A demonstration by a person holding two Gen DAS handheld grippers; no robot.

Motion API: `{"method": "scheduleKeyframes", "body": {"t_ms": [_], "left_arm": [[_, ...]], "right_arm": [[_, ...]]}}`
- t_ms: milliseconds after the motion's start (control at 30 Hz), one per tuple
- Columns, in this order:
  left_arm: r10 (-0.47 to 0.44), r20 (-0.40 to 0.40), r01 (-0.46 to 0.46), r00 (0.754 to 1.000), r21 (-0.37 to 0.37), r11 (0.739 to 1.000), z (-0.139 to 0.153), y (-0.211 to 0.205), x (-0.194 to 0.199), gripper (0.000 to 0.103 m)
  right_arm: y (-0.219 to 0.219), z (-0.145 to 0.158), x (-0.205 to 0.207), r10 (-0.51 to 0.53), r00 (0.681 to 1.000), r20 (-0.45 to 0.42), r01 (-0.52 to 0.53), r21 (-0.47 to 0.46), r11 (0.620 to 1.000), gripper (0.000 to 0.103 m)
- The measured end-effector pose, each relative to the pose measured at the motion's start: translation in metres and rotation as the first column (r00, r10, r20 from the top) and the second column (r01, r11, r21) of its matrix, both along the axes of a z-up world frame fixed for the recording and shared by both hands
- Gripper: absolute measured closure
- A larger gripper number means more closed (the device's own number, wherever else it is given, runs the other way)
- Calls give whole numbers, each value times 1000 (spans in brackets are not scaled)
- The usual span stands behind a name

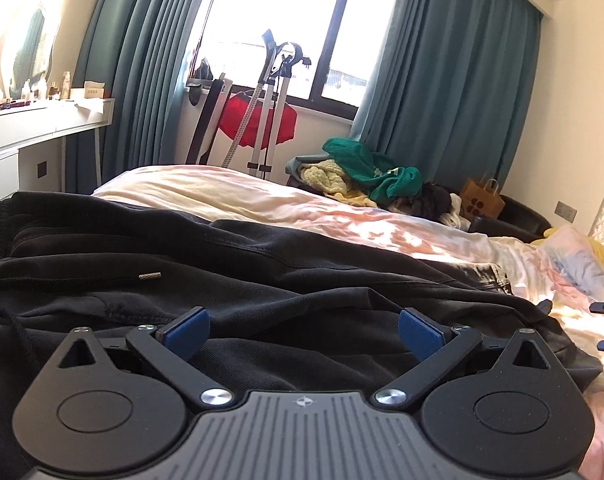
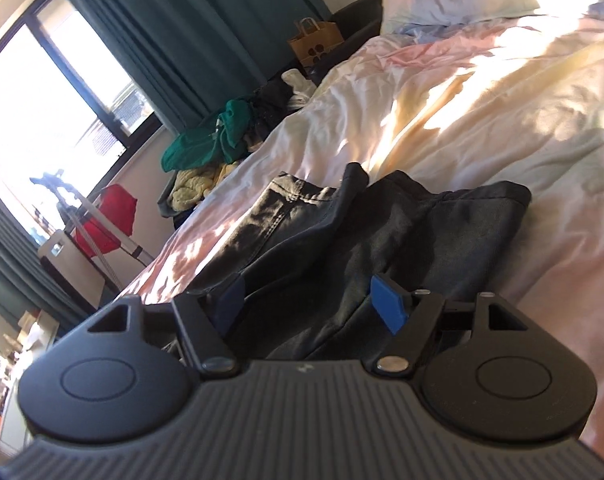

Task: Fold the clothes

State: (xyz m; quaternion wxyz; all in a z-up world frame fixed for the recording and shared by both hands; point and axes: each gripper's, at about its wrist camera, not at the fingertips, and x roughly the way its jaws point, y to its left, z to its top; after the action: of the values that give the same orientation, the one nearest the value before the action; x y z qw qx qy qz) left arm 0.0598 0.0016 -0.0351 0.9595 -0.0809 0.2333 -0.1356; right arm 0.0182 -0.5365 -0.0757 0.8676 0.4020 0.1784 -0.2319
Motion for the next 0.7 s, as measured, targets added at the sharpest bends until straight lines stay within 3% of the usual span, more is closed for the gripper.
{"method": "scheduleKeyframes", "body": {"t_ms": [100, 233, 333, 533, 600, 700], "left_arm": [[17, -38, -18, 999, -41, 999, 2, 7, -11, 1], [35, -70, -39, 997, -58, 998, -2, 7, -16, 1], [47, -93, -53, 995, -55, 997, -7, 3, -16, 1], [90, -138, -105, 986, -109, 988, -18, 5, -8, 1], [106, -157, -126, 982, -126, 984, -22, 5, -3, 1], [124, -177, -147, 976, -124, 981, -28, 4, 3, 1]], "right_arm": [[-13, -11, -18, -112, 994, 6, 111, 84, 990, 32], [-23, -31, -49, -345, 938, 27, 335, 180, 925, 30], [-34, -56, -56, -367, 926, 90, 315, 352, 881, 31], [-56, -84, -47, -373, 925, 76, 299, 461, 835, 32], [-62, -94, -43, -365, 927, 86, 278, 498, 822, 36], [-67, -96, -36, -344, 935, 90, 264, 474, 840, 41]]}}
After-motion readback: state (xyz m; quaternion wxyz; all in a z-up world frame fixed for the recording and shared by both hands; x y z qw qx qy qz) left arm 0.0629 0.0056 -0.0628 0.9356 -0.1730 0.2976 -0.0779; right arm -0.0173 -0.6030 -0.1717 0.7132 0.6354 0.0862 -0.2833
